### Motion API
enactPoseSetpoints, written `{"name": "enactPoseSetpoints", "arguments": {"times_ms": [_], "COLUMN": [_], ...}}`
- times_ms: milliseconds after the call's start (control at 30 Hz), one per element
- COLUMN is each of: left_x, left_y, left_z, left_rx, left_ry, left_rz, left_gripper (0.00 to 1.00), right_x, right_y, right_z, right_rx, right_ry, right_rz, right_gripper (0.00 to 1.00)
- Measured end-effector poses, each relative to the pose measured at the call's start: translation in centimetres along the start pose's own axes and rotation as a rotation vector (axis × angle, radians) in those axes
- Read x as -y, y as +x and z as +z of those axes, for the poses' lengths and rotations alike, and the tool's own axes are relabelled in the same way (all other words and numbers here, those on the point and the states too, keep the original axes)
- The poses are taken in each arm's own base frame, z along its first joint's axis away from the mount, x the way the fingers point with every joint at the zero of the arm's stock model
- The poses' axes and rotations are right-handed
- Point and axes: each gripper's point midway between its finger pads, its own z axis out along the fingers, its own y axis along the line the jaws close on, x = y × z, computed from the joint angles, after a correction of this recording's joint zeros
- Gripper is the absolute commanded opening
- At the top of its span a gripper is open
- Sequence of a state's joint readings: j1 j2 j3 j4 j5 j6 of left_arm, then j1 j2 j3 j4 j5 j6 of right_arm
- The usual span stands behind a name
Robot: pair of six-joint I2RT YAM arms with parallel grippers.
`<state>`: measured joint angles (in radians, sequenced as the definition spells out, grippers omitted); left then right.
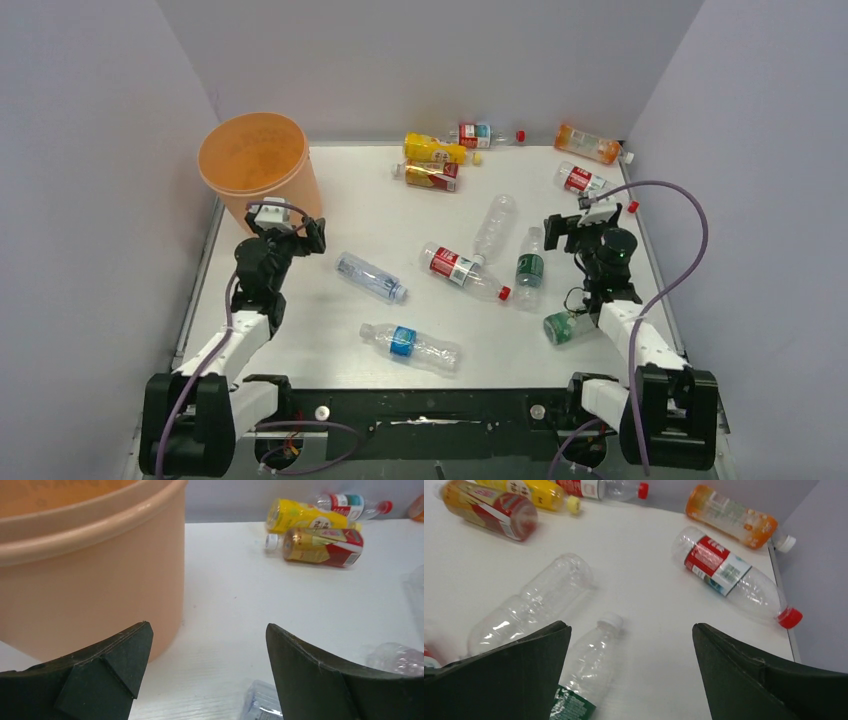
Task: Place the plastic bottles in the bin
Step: Pick up the plastic bottle at the center of the board.
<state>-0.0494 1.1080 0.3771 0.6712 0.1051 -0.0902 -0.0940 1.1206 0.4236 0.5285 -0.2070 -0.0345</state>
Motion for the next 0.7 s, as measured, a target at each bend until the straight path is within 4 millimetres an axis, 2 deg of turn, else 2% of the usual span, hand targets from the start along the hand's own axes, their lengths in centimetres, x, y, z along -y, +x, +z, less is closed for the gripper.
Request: {"name": "enactPoseSetpoints", "arguments": {"times_ms": [167,267,400,567,633,700], "left_x": [2.4,4.1,5.2,5.9,6.1,6.3], "left_y": [-4.1,-7.2,-10.5,-13.1,-13.4,-13.7], "left_z": [-0.8,-1.7,-3.3,-5.1,-5.3,-5.4], "left_rx": [0.053,0.107,0.177,0.217,0.198,0.155], "left_ry": [0.057,0.105,0.134,0.155,0.153,0.143], "left_rz": [-0.068,-0.127,-0.257,-0.434,-0.476,-0.542], "left_gripper": [0.84,0.84,0.84,0.84,0.84,0.84], "right_x": [-2.1,-3.1,-3.7,-4.3,-4.8,-5.3], "right_y": [-7.0,-11.1,-16.5,-20.1,-20.3,-19.6], "right_z": [-0.8,-1.9,-3.7,-5.6,-6.0,-6.0], "right_rx": [0.090,0.142,0.175,0.133,0.090,0.029], "right_ry": [-0.093,-0.139,-0.184,-0.213,-0.229,-0.245], "right_rz": [-0.015,0.009,0.090,0.209,0.259,0.307], "right_gripper": [0.98,0.98,0.98,0.98,0.98,0.98]}}
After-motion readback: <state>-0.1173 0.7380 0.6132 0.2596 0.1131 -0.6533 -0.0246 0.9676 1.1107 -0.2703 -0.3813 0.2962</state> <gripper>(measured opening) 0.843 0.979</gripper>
